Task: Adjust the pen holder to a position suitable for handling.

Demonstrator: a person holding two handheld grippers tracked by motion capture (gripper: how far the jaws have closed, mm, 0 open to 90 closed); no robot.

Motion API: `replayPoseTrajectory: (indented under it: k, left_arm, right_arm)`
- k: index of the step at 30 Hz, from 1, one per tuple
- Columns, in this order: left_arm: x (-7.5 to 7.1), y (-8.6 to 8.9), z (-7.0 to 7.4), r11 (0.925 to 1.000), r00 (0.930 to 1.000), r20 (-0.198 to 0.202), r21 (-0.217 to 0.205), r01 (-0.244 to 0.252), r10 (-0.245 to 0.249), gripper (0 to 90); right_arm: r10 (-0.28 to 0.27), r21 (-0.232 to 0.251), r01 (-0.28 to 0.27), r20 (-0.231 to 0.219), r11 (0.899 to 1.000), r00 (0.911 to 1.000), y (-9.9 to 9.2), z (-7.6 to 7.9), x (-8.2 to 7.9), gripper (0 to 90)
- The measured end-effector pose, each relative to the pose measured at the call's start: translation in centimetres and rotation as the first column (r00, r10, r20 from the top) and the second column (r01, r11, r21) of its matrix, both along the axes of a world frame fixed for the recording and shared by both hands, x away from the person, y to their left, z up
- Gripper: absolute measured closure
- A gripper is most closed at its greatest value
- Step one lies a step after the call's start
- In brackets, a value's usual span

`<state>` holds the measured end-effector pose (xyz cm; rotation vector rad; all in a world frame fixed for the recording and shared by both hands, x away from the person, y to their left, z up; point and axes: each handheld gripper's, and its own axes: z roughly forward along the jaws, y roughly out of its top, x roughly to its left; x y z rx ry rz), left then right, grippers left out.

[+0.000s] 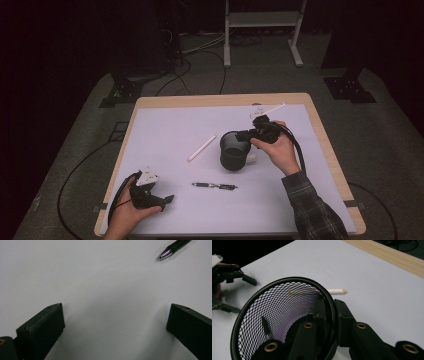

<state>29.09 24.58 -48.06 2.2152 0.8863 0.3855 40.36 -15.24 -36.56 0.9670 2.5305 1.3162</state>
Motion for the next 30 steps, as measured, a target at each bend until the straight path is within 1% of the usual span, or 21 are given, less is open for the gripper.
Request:
replayPoseTrajectory:
  k: [8, 9, 12, 15, 17, 23, 30]
  left_arm:
    - [0.0, 0.0, 0.0, 1.0000, 1.0000, 0.001, 0.000, 0.000, 0.000, 0.4]
    - [0.0, 0.0, 0.0, 1.0000, 1.0000, 0.001, -0.002, -0.002, 0.002, 0.4]
    - [0.0, 0.0, 0.0, 1.0000, 1.0000, 0.000, -0.002, -0.001, 0.001, 0.4]
    - [0.0, 0.0, 0.0, 1.0000, 1.0000, 0.001, -0.004, -0.002, 0.002, 0.4]
    - [0.0, 0.0, 0.0, 1.0000, 1.0000, 0.000, -0.004, -0.002, 0.002, 0.4]
    - [0.0, 0.0, 0.0, 1.0000, 1.0000, 0.001, -0.004, -0.003, 0.003, 0.4]
    - [0.0, 0.0, 0.0, 1.0000, 1.0000, -0.001, -0.005, -0.003, 0.003, 0.4]
  right_arm:
    - [0.021, 0.008, -0.021, 0.003, 1.000, 0.9998, 0.2, -0.1, -1.1, 79.7]
    - [0.025, 0.008, -0.025, 0.001, 1.000, 0.9997, 0.3, -0.1, -1.5, 79.7]
    - [0.035, 0.008, -0.035, 0.006, 0.999, 0.9994, 0.4, -0.2, -1.9, 79.7]
    - [0.050, 0.007, -0.050, 0.008, 0.999, 0.9987, 0.7, -0.3, -2.6, 79.7]
    - [0.056, 0.004, -0.056, 0.004, 0.998, 0.9984, 0.8, -0.4, -3.0, 79.7]
    - [0.079, -0.006, -0.078, 0.015, 0.997, 0.9968, 1.3, -0.3, -3.8, 79.7]
    - [0.097, 0.000, -0.097, 0.009, 0.995, 0.9952, 1.5, -0.5, -4.7, 79.7]
